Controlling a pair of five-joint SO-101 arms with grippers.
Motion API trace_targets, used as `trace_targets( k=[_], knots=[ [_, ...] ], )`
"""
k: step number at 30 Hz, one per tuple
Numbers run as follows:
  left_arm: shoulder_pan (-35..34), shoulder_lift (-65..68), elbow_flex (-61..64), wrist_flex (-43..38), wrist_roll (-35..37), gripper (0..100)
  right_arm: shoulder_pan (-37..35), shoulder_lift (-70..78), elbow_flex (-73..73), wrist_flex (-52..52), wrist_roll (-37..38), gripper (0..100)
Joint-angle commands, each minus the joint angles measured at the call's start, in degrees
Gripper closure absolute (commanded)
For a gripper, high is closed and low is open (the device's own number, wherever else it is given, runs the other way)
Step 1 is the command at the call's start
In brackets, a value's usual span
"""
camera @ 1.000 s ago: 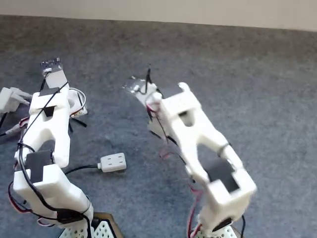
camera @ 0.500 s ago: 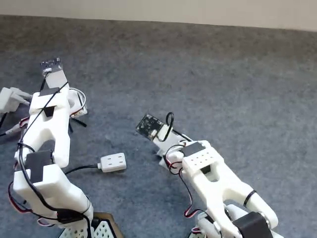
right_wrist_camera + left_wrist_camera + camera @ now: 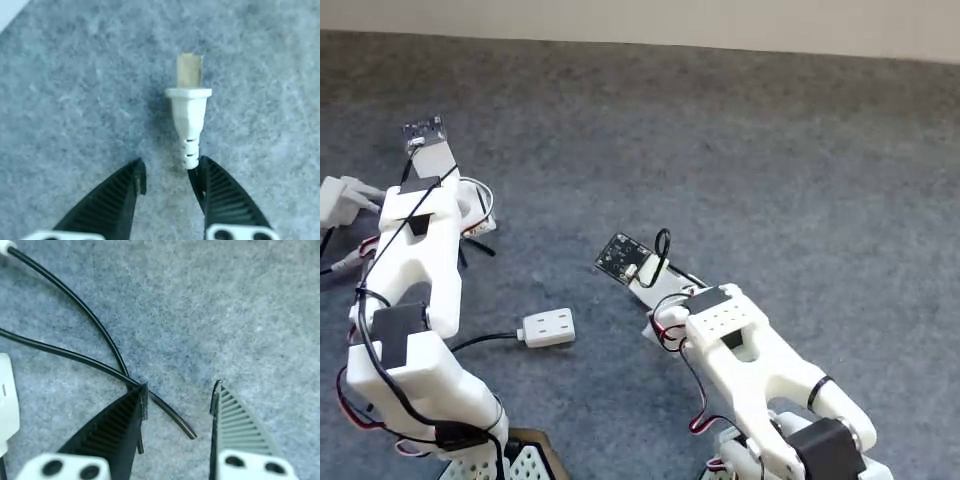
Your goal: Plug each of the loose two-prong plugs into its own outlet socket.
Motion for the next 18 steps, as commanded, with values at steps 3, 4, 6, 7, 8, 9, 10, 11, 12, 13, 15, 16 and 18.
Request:
trace_targets(
  k=[3,4,6,7,8,9,10,11,12,13,15,16,18],
  knots=[
    [1.0,-0.1,-0.8,-0.7,0.2,78,0.8,-0.2,-1.9,0.4,0.7,82.4],
    [1.0,-0.1,-0.8,-0.7,0.2,78,1.5,-0.2,-2.5,0.4,0.7,82.4],
    [1.0,-0.1,-0.8,-0.7,0.2,78,3.0,-0.2,-4.9,0.5,0.8,82.4],
    [1.0,-0.1,-0.8,-0.7,0.2,78,4.1,0.0,-6.5,0.8,0.8,82.4],
    [1.0,-0.1,-0.8,-0.7,0.2,78,4.8,0.1,-8.3,1.8,0.8,82.4],
    [1.0,-0.1,-0.8,-0.7,0.2,78,5.1,0.1,-10.3,2.9,0.8,82.4],
    [1.0,-0.1,-0.8,-0.7,0.2,78,5.4,0.1,-12.3,3.9,0.8,82.4],
    [1.0,-0.1,-0.8,-0.7,0.2,78,5.4,0.1,-14.5,5.0,0.8,82.4],
    [1.0,-0.1,-0.8,-0.7,0.2,78,5.4,0.2,-16.3,5.7,0.6,82.4],
    [1.0,-0.1,-0.8,-0.7,0.2,78,5.5,0.2,-17.9,6.1,0.6,82.4],
    [1.0,-0.1,-0.8,-0.7,0.2,78,5.2,0.3,-20.2,6.4,0.6,82.4],
    [1.0,-0.1,-0.8,-0.7,0.2,78,5.1,0.5,-19.9,6.9,0.6,82.4],
    [1.0,-0.1,-0.8,-0.7,0.2,78,5.1,1.9,-18.7,7.2,0.7,82.4]
  ],
)
